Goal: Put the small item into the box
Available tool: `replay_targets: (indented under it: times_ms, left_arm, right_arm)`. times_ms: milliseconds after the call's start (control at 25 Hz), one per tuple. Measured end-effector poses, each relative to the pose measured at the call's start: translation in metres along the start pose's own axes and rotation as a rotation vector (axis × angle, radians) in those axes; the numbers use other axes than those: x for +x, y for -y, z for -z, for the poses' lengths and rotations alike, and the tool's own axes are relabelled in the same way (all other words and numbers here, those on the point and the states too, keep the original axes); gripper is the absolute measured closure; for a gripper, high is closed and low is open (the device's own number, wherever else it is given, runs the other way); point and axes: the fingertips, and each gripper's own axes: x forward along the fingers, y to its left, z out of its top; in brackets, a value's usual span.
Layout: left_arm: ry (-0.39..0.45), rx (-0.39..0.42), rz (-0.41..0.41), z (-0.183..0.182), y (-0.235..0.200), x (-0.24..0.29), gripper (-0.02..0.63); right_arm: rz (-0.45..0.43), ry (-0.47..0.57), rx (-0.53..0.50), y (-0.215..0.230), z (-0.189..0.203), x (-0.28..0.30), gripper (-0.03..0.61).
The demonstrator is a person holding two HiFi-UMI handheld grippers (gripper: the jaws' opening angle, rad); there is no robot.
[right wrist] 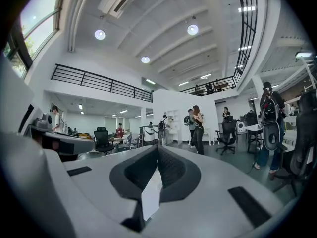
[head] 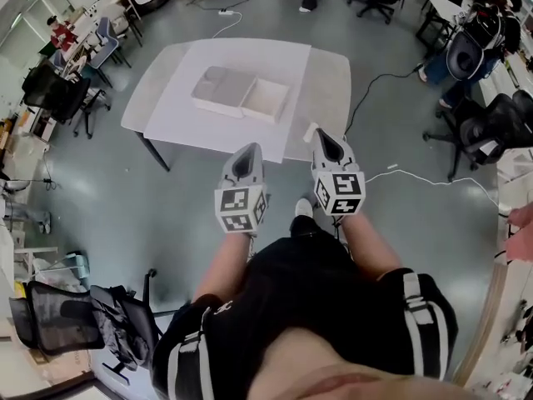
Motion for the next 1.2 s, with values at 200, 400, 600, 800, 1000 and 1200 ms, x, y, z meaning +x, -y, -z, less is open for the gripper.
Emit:
replay_targets:
  times_ms: [200,400,600,800,1000,1200]
  left_arm:
    - [-0.036,-0.017,0.036,-0.003,-0.007,0.072,0.609]
    - [-0.083,-0.023,0.058,-0.004,-0.010,0.139,0.609]
    - [-0.094,-0.015,0.059,-0.014,-0.018,0.210,0.609]
    - [-0.117,0.009,0.076,-0.022,-0.017,0.279,0.609]
    - [-0.145,0.018,0.090,-0.024,-0.009,0.317,0.609]
    - [-0.158,0.021,0.114,-0.023,-0.024,0.339,0.609]
  right_arm:
    - [0.017,-0.042,0.020,0.036,0.004,0.054,0.566]
    - [0.024,-0.085,0.046,0.075,0.012,0.105,0.566]
    - [0.012,-0.108,0.049,0.113,0.017,0.158,0.566]
    - [0.000,-0.118,0.052,0.149,0.019,0.203,0.566]
    - [0.012,-0.153,0.071,0.180,0.028,0.226,0.566]
    - [0.032,-0.173,0.094,0.180,0.032,0.242,0.566]
